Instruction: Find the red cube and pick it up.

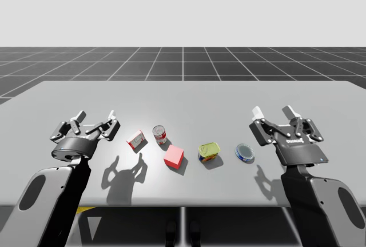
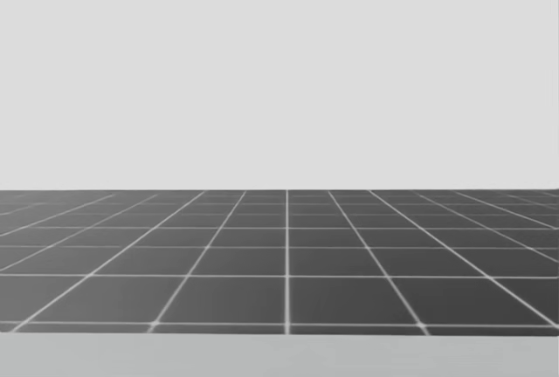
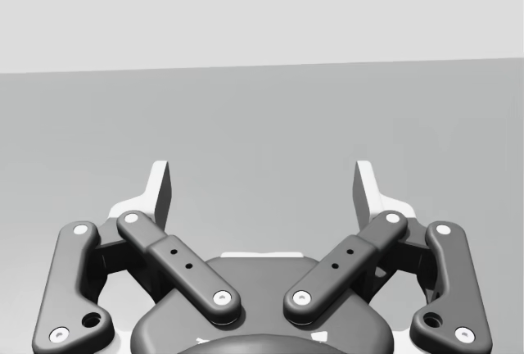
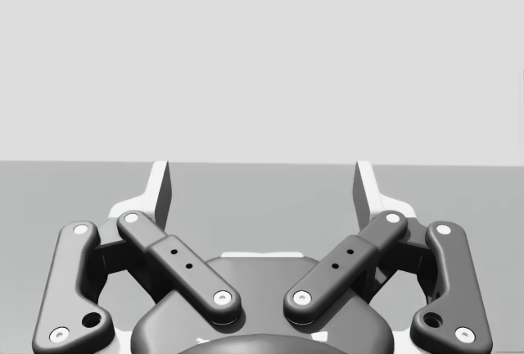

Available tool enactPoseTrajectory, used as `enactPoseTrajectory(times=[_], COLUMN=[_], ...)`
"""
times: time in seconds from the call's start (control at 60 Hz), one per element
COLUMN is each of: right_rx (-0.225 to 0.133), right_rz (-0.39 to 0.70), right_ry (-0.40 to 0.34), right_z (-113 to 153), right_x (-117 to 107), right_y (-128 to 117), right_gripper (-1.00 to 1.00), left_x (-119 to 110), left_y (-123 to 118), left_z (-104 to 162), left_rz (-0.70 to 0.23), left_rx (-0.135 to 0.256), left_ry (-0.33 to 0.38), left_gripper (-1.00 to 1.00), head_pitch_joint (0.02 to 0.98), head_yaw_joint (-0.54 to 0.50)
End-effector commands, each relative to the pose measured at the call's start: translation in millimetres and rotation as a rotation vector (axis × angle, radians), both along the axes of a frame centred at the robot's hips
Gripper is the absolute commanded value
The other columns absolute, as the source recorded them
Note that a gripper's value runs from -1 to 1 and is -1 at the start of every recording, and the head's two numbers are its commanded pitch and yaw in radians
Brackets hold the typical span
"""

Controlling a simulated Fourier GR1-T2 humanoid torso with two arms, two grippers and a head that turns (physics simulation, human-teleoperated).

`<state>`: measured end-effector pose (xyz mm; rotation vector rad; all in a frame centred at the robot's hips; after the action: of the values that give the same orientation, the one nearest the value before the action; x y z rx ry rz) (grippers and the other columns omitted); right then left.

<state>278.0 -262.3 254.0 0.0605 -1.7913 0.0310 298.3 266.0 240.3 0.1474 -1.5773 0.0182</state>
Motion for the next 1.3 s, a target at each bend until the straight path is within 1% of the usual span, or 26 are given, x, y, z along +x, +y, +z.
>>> enactPoseTrajectory(times=[0.017, 0.05, 0.083, 0.133, 0.2, 0.25, 0.35, 0.383, 0.433, 0.467, 0.617, 0.633, 0.683, 0.717, 0.9, 1.0, 1.067, 1.3], right_rx=[0.024, 0.023, 0.036, 0.019, 0.034, 0.033, 0.034, 0.03, 0.031, 0.031, 0.037, 0.041, 0.041, 0.044, 0.045, 0.048, 0.049, 0.048], right_rz=[-0.018, -0.035, -0.008, -0.001, 0.018, 0.014, 0.008, 0.008, 0.007, 0.007, 0.006, 0.005, 0.004, 0.003, 0.004, 0.005, 0.005, 0.01], right_ry=[0.015, 0.004, 0.022, 0.046, 0.05, 0.045, 0.04, 0.039, 0.039, 0.038, 0.035, 0.032, 0.031, 0.031, 0.03, 0.03, 0.03, 0.034], right_z=[-0.4, -0.4, -0.1, 0.4, 1.4, 1.6, 1.9, 1.7, 1.7, 1.7, 2.9, 3.6, 3.9, 4.3, 4.8, 5.2, 5.4, 5.6], right_x=[-3.4, -2.6, -0.8, -0.6, -1.0, -1.0, -1.2, -1.0, -1.0, -1.0, -1.1, -1.4, -1.6, -1.8, -2.3, -2.5, -2.5, -2.9], right_y=[-0.2, -0.4, -0.1, -0.6, -1.2, -1.3, -1.2, -1.1, -1.3, -1.4, -2.5, -3.1, -3.7, -4.2, -4.1, -4.1, -4.1, -3.3], right_gripper=[-1.0, -1.0, -1.0, -1.0, -1.0, -1.0, -1.0, -1.0, -1.0, -1.0, -1.0, -1.0, -1.0, -1.0, -1.0, -1.0, -1.0, -1.0], left_x=[0.3, 0.3, 0.1, 0.1, 0.3, 0.3, 0.3, 0.3, 0.3, 0.4, 0.7, 0.8, 0.9, 1.0, 0.9, 0.6, 0.4, 0.4], left_y=[-0.1, 0.0, 0.1, 0.3, 0.3, 0.3, 0.4, 0.4, 0.3, 0.2, -0.3, -0.3, -0.4, -0.6, -1.4, -1.7, -2.3, -5.4], left_z=[-0.3, -0.3, -0.2, -0.2, -0.1, -0.1, -0.2, -0.2, -0.2, -0.4, -0.2, -0.1, -0.1, -0.2, -0.4, -0.1, 0.0, -0.3], left_rz=[0.0, 0.0, 0.001, 0.002, 0.002, 0.002, 0.003, 0.003, 0.003, 0.003, -0.002, -0.003, -0.003, -0.004, -0.006, -0.008, -0.009, -0.016], left_rx=[0.001, 0.001, 0.001, 0.0, 0.0, 0.001, 0.001, 0.001, 0.002, 0.003, 0.003, 0.002, 0.002, 0.003, 0.005, 0.006, 0.006, 0.011], left_ry=[0.0, 0.0, 0.0, 0.0, 0.0, 0.0, 0.0, 0.0, 0.0, 0.0, 0.002, 0.002, 0.002, 0.002, 0.003, 0.003, 0.003, 0.004], left_gripper=[-1.0, -1.0, -1.0, -1.0, -1.0, -1.0, -1.0, -1.0, -1.0, -1.0, -1.0, -1.0, -1.0, -1.0, -1.0, -1.0, -1.0, -1.0], head_pitch_joint=[0.09, 0.091, 0.098, 0.106, 0.127, 0.141, 0.207, 0.25, 0.282, 0.327, 0.439, 0.472, 0.503, 0.546, 0.691, 0.756, 0.778, 0.883], head_yaw_joint=[0.02, 0.02, 0.02, 0.02, 0.02, 0.02, 0.02, 0.02, 0.02, 0.02, 0.01, 0.01, 0.01, 0.01, 0.0, 0.0, 0.01, 0.07])
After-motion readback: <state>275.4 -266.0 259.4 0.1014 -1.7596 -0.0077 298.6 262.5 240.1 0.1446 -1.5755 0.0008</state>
